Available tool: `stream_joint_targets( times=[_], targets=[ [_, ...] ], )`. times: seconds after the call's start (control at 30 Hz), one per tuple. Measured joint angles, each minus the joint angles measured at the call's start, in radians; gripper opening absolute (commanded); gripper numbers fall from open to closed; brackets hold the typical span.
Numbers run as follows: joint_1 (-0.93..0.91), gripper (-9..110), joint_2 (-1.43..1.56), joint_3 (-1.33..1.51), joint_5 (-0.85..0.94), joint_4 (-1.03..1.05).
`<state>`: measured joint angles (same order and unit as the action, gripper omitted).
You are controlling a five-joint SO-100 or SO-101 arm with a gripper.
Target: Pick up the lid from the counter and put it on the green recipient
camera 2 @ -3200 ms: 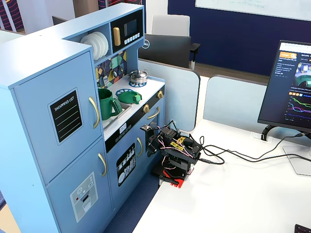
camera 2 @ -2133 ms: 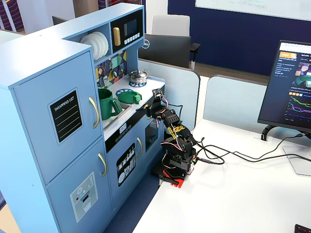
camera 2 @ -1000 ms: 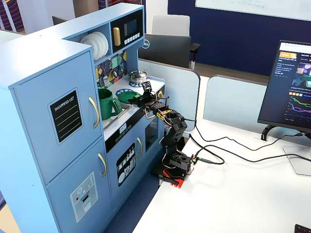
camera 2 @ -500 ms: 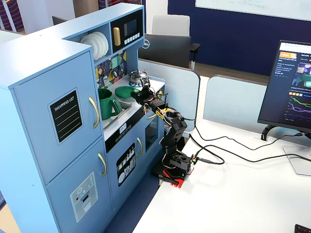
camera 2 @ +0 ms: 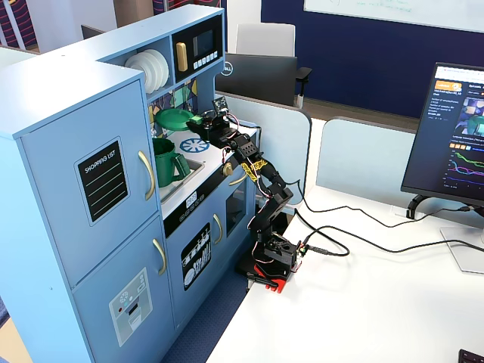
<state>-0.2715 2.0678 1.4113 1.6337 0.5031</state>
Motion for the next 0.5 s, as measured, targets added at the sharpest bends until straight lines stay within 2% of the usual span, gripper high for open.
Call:
stream_joint_targets(
  times=[0.5],
  targets=[
    [0.206, 0, 0.032, 0.043, 0.072, 0.023]
  ],
)
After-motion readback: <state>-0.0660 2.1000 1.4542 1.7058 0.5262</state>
